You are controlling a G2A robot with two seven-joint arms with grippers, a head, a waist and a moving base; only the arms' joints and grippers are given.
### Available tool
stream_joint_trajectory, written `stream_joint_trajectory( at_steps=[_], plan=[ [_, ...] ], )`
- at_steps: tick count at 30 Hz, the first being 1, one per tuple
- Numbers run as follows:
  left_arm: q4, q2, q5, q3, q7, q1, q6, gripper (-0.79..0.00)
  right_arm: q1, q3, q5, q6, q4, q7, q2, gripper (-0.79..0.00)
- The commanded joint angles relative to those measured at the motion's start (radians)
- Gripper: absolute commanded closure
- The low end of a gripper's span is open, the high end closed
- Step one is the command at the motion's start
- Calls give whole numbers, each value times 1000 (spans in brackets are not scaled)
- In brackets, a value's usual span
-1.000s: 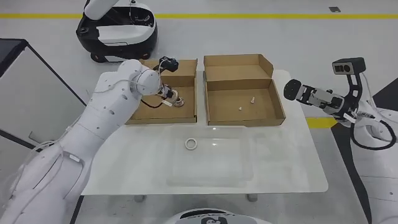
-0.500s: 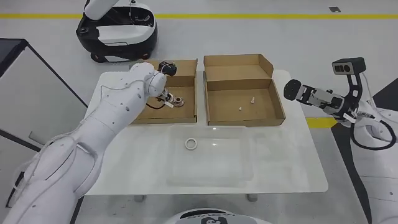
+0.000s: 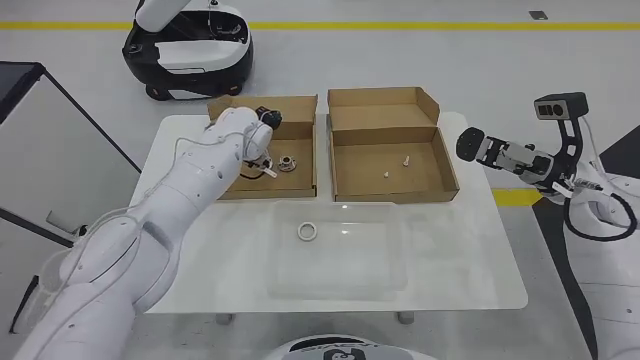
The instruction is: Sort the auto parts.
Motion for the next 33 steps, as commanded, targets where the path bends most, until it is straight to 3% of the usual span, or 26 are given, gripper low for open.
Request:
stream_joint_trajectory(
  at_steps=[1, 7, 10, 11, 12, 17, 23, 28, 33],
  plan=[
    [23, -5, -1, 0, 13, 1, -8, 0, 0, 0, 0, 0, 0, 0, 0, -785],
    [76, -27, -4, 0, 37, -2, -27, -22, 0, 0, 0, 0, 0, 0, 0, -785],
    [96, -36, -8, -2, 39, -6, -36, -468, 0, 0, 0, 0, 0, 0, 0, -785],
    [102, -39, -7, -3, 40, -7, -39, -730, 0, 0, 0, 0, 0, 0, 0, -785],
    [107, -42, -7, -4, 43, -9, -41, -785, 0, 0, 0, 0, 0, 0, 0, -785],
    [121, -49, -2, -15, 69, -25, -60, -785, 0, 0, 0, 0, 0, 0, 0, -785],
    [73, -46, 16, -33, 64, -44, -101, -785, 0, 0, 0, 0, 0, 0, 0, -785],
    [-24, -22, 36, -68, 31, -54, -160, -785, 0, 0, 0, 0, 0, 0, 0, -785],
    [-190, 25, 63, -122, -31, -35, -289, -785, 0, 0, 0, 0, 0, 0, 0, -785]
  ],
)
